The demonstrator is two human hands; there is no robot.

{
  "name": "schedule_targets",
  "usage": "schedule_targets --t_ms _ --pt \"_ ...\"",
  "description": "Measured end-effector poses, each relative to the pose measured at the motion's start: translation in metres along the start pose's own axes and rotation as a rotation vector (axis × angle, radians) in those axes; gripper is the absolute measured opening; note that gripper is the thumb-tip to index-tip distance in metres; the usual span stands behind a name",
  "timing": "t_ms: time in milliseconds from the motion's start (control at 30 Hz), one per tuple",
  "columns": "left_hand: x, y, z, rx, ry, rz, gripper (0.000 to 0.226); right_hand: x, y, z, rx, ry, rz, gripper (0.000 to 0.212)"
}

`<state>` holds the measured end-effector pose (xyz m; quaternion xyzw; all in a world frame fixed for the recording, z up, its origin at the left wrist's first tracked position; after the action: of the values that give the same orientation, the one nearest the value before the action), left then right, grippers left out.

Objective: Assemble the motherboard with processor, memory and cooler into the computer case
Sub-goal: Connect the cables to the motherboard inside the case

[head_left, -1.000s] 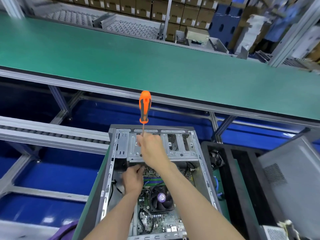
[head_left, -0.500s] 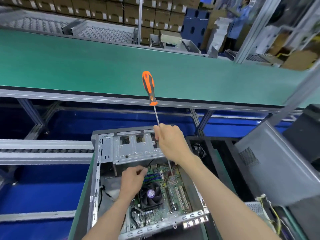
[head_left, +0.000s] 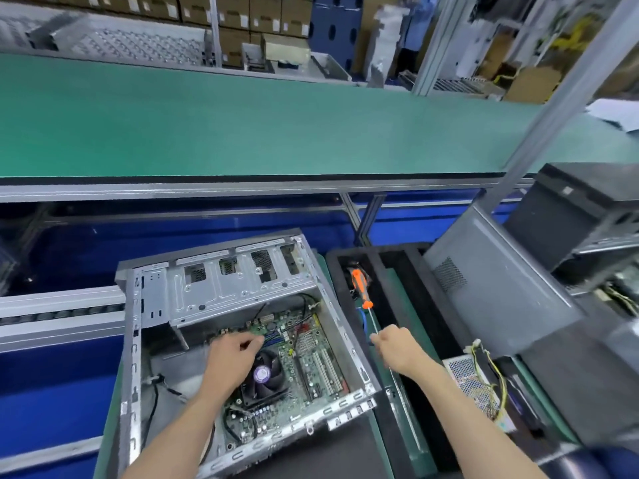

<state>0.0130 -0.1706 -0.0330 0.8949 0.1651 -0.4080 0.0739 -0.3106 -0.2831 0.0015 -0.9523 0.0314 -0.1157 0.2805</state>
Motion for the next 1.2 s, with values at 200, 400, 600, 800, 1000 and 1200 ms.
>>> schedule_targets --t_ms 200,400,600,800,1000,1200 --pt "0.002 0.001 0.002 0.009 0.022 -0.027 0.033 -0.002 0.003 0.041 0.095 -0.060 0.004 0.038" --pt "0.004 0.001 0.002 0.009 0.006 -0.017 0.025 0.001 0.023 0.075 0.124 -0.228 0.018 0.030" --pt "0.006 0.000 0.004 0.045 0.007 -0.030 0.029 0.006 0.031 0.075 0.119 -0.438 0.001 0.035" --pt "0.000 0.000 -0.003 0.010 -0.004 -0.029 0.021 0.024 0.017 0.012 -0.067 -0.175 -0.053 0.029" --pt "-0.040 0.016 -0.008 -0.053 0.079 0.127 0.014 0.075 -0.067 -0.078 -0.652 0.345 -0.350 0.046" --pt "-0.055 0.027 0.027 0.184 0.153 0.159 0.024 0.154 -0.102 0.015 -0.350 0.146 -0.597 0.027"
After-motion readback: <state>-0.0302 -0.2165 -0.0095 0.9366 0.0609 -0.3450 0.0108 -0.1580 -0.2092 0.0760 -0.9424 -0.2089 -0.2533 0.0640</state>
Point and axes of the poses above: each hand's wrist, its own y-axis towards the middle knuckle, its own z-axis out of the palm, x = y × z, the point moved 10 cm from there along y, towards the middle knuckle, and after that the axes turned 10 degrees about z, right-handed, at the moved point
